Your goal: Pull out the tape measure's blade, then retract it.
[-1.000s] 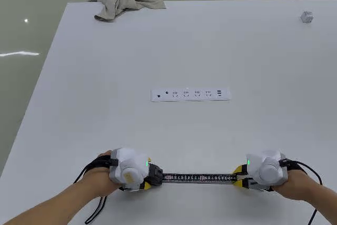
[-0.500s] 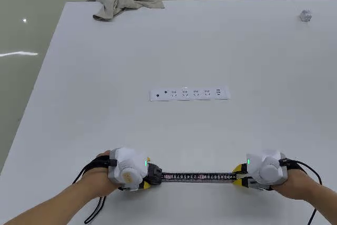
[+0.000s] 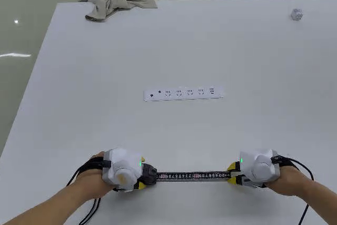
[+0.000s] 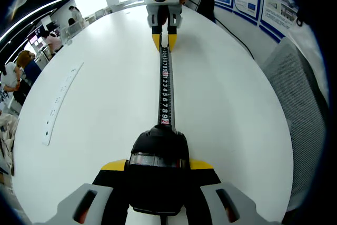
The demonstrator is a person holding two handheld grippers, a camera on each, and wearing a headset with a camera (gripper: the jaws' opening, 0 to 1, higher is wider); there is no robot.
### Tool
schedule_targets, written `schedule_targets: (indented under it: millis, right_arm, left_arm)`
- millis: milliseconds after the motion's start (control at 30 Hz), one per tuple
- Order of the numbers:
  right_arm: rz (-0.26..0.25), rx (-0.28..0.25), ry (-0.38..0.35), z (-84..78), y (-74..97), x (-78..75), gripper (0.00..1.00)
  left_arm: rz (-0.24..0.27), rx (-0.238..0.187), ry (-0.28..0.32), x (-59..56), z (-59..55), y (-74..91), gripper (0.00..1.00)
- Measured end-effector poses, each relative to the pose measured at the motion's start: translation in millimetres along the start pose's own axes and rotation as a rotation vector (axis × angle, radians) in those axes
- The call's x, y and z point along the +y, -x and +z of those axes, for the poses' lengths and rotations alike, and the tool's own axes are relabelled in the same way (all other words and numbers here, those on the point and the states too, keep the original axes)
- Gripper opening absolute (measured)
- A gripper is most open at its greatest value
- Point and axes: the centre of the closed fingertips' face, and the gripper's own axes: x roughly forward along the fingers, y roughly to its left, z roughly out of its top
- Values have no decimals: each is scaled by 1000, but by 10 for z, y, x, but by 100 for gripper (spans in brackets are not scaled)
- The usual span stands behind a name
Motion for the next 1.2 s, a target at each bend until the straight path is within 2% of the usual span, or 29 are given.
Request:
schedule_targets:
  millis: [700,1200]
  right_arm:
    - [-24,47,61,-1,-15,-1,15]
    - [-42,70,61,1,-6,-4,16]
  left_arm:
    - [21,19,-4,0,5,-1,38]
    - [46,13,5,5,-2,1,39]
